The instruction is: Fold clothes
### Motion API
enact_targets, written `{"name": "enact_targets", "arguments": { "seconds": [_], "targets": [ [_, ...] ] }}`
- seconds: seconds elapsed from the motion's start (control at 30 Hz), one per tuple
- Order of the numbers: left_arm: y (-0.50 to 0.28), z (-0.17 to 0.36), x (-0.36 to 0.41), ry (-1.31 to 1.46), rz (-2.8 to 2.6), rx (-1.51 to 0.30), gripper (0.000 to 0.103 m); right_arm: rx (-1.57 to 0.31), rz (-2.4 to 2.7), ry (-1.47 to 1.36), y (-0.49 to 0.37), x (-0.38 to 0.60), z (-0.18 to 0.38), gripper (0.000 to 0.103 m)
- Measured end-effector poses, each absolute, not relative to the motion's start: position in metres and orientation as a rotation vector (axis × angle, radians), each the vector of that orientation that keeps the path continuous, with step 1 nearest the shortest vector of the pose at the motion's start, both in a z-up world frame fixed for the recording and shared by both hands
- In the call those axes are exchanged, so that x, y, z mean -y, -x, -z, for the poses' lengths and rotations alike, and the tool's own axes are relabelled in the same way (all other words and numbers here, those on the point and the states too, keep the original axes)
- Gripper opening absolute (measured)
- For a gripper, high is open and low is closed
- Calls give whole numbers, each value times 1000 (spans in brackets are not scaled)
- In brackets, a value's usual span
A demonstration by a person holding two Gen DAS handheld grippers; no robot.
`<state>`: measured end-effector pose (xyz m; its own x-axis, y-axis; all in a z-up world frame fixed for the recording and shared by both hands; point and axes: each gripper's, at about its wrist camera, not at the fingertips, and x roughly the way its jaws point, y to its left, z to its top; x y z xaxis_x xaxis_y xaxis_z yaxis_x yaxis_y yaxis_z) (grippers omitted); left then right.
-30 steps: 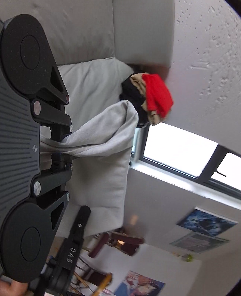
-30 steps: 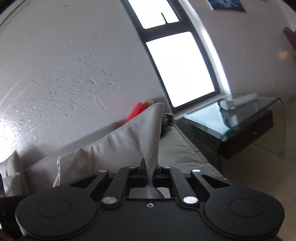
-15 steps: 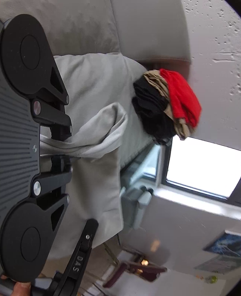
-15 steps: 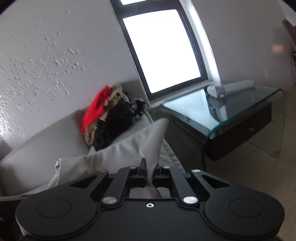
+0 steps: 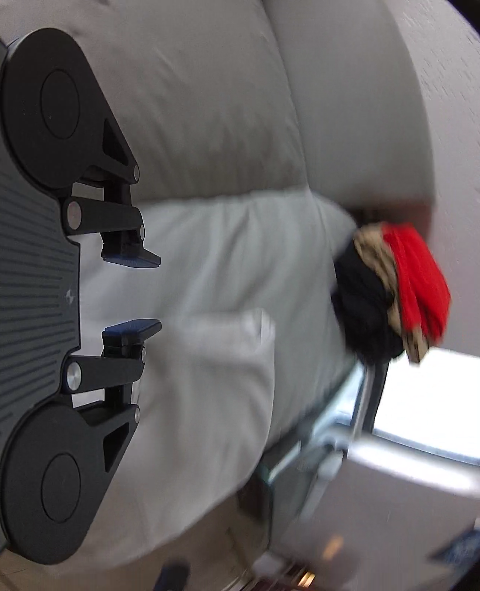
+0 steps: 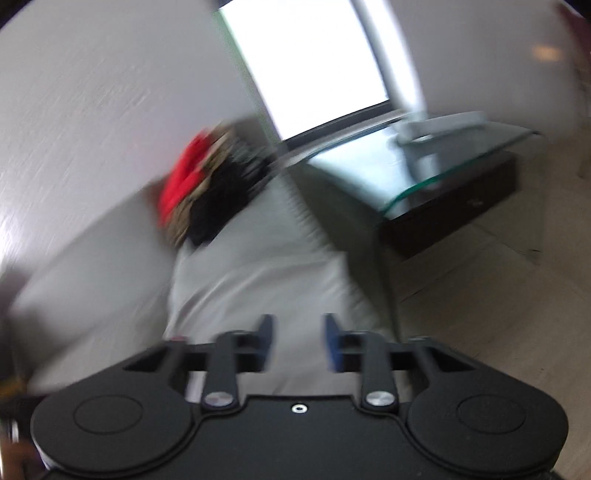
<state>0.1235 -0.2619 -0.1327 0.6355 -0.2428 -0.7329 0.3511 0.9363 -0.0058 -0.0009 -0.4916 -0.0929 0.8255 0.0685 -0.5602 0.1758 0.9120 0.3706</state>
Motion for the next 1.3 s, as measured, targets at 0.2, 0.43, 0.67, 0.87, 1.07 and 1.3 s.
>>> {"name": "enact_targets", "arguments": {
  "seconds": [0.2,0.43,0.67,0.87,1.07,1.3],
  "targets": [
    [-79,125,275,-211,427,-838,36,-836,12,-171,3,452,116,10],
    [-45,112,252,-237,355,-959,43,-958,91,-125,43,447,104,15],
    [-4,58,239,-214,379,-932,84,-890,51,-293,71,430,38,67],
    [26,-1,231,-142,418,-859,95,-891,90,-255,91,415,-24,88],
    [58,-35,225,-113,438,-804,102,-897,138,-179,111,401,-63,103],
    [79,-44,224,-77,460,-786,102,-921,145,-108,128,388,-72,102]
  ]
}}
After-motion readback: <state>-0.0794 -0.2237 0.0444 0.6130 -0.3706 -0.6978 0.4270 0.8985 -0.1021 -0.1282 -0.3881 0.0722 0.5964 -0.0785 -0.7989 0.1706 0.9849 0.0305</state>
